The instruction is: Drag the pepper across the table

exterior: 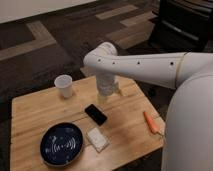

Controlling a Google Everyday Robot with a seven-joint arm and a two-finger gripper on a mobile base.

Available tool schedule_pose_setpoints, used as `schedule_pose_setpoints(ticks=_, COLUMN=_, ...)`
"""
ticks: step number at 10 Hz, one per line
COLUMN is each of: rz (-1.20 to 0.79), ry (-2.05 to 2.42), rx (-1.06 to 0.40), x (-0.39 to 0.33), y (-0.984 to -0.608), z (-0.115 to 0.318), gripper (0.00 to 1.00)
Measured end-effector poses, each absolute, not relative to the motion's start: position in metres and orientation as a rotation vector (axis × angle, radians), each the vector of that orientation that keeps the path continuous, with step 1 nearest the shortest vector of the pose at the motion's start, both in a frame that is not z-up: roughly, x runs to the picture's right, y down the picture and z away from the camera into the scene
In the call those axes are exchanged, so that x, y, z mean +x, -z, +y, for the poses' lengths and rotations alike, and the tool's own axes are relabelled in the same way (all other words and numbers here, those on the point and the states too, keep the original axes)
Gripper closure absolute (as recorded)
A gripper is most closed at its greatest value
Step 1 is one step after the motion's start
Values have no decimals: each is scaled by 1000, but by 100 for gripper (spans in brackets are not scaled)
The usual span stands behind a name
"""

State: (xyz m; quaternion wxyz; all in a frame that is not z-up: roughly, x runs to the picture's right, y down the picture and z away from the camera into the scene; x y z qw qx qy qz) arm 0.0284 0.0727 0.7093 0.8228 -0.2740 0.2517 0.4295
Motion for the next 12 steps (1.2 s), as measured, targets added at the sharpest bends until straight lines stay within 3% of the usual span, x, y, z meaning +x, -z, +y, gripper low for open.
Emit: schedule_pose_setpoints(ticks=12, rz=595, ry=-1091, rx=-458, x=229, y=-754, z=129, gripper=35)
